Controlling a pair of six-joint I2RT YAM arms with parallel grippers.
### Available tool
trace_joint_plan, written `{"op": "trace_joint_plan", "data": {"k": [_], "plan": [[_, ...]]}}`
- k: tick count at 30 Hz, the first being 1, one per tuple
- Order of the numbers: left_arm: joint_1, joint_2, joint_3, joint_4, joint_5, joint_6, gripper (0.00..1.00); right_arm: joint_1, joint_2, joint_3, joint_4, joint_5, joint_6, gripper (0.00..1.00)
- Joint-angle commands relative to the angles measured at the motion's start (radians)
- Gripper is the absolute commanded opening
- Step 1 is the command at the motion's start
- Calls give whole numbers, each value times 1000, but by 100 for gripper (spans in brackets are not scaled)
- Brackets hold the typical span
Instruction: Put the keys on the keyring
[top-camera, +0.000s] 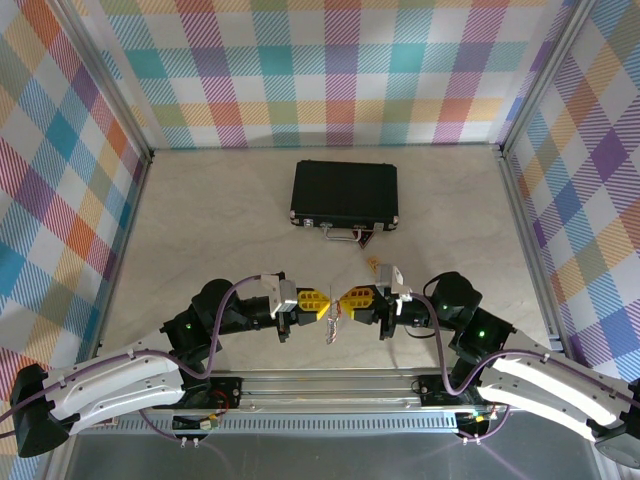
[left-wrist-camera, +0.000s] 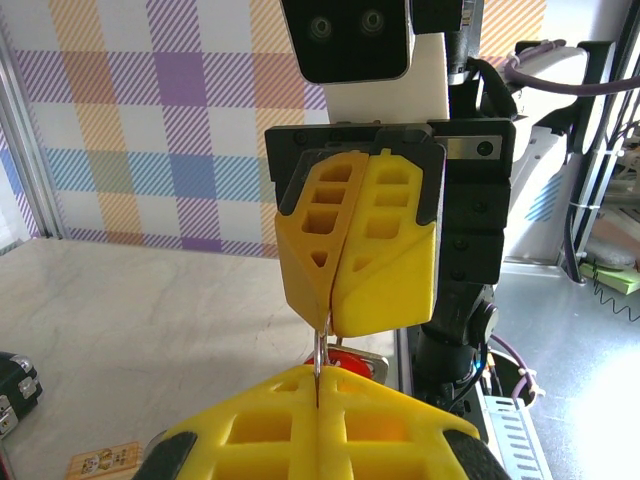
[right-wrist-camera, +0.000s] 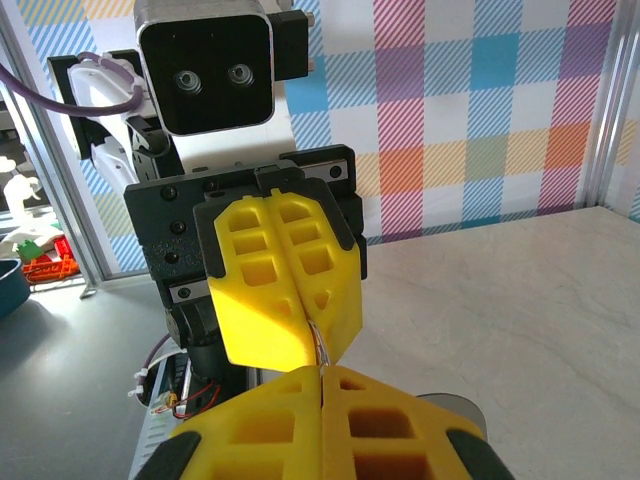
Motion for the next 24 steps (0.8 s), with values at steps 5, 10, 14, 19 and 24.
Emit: {"op": "trace_joint_plan", "data": {"k": [5,10,14,19,24], "plan": [[-6,-18,5,29,14,12,0,3,-33,-21,44,1,3,0],[-6,-14,7,33,18,12,0,4,-17,-14,59,-7,-2,0],[-7,-14,8,32,19,13,0,4,-16,-16,68,-4,-2,0],[-6,-19,7,28,19,13,0,3,-32,-22,55,9,-5,0],[-6,-19,5,28,22,12,0,4,-37,-21,49,10,-5,0]]}}
